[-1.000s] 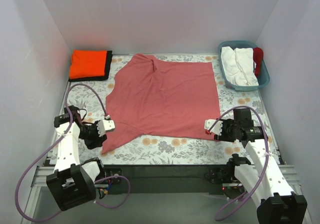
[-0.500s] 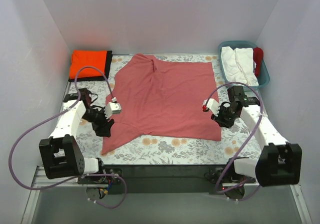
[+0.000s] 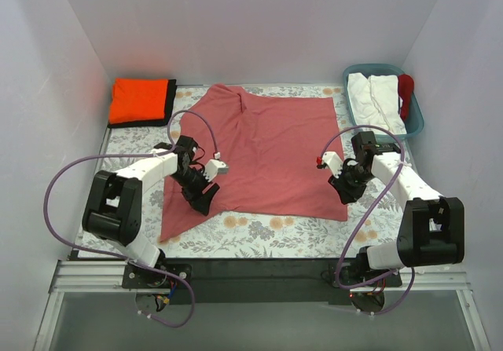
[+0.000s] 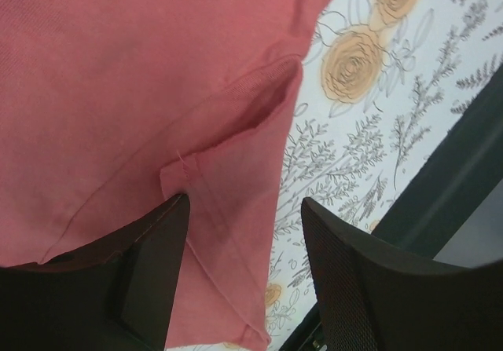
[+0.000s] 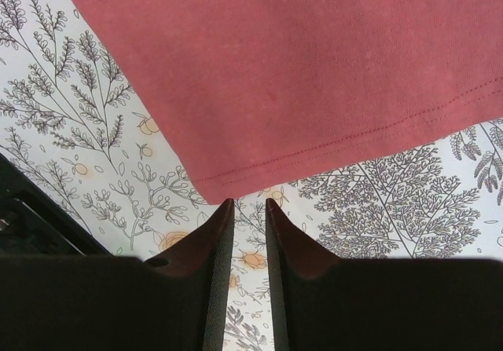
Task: Fold and stack the t-shirts
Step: Flatten the tshirt out
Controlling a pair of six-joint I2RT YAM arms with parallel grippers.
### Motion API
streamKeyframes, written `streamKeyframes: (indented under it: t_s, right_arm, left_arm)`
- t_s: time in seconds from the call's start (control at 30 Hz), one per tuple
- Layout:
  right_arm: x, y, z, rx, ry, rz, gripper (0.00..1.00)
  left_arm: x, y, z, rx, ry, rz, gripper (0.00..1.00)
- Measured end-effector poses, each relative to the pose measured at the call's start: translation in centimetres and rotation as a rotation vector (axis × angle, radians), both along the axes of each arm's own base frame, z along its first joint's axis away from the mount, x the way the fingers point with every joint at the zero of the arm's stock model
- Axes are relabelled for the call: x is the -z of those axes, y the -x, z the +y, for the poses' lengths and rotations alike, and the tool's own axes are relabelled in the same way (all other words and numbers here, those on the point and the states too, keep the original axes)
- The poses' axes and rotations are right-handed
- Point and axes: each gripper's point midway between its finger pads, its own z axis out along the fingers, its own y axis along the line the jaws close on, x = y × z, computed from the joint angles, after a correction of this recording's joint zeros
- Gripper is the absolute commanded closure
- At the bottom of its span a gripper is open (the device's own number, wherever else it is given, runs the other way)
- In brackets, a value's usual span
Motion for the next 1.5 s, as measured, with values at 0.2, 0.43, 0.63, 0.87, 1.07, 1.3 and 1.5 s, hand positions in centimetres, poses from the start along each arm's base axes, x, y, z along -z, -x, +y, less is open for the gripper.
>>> streamKeyframes:
  t_s: [0.2, 0.43, 0.63, 0.87, 1.07, 1.3, 1.5]
  right_arm:
    - [0.0, 0.1, 0.0, 0.007, -0.001, 0.006, 0.72]
    - [0.0, 0.2, 0.1, 0.008, -0.003, 0.008, 0.78]
    - [0.3, 0.3, 0.0, 0.007, 0.002, 0.025, 0.79]
    - [0.4, 0.3, -0.1, 0.007, 0.008, 0.029, 0.79]
    - [0.6, 0.4, -0.3, 0.007, 0.018, 0.031, 0.79]
    - [0.8, 0.6, -0.4, 0.007, 0.027, 0.039, 0.80]
    - [0.8, 0.6, -0.4, 0.007, 0.027, 0.039, 0.80]
  left_arm:
    - [1.4, -0.6, -0.5, -0.041, -0.060, 0.015, 0.42]
    - [1.4, -1.2, 0.0, -0.051, -0.118, -0.024, 0.44]
    - [0.7, -2.6, 0.6, -0.060, -0.157, -0.079, 0.47]
    - [0.5, -3.3, 0.3, -0.062, -0.154, -0.090, 0.49]
    - [1.6, -3.0, 0.3, -0.057, -0.162, -0.063, 0.52]
    - [1.4, -1.8, -0.3, -0.025, -0.149, -0.059, 0.59]
    - [-0.1, -1.3, -0.6, -0.010, -0.129, -0.101, 0.86]
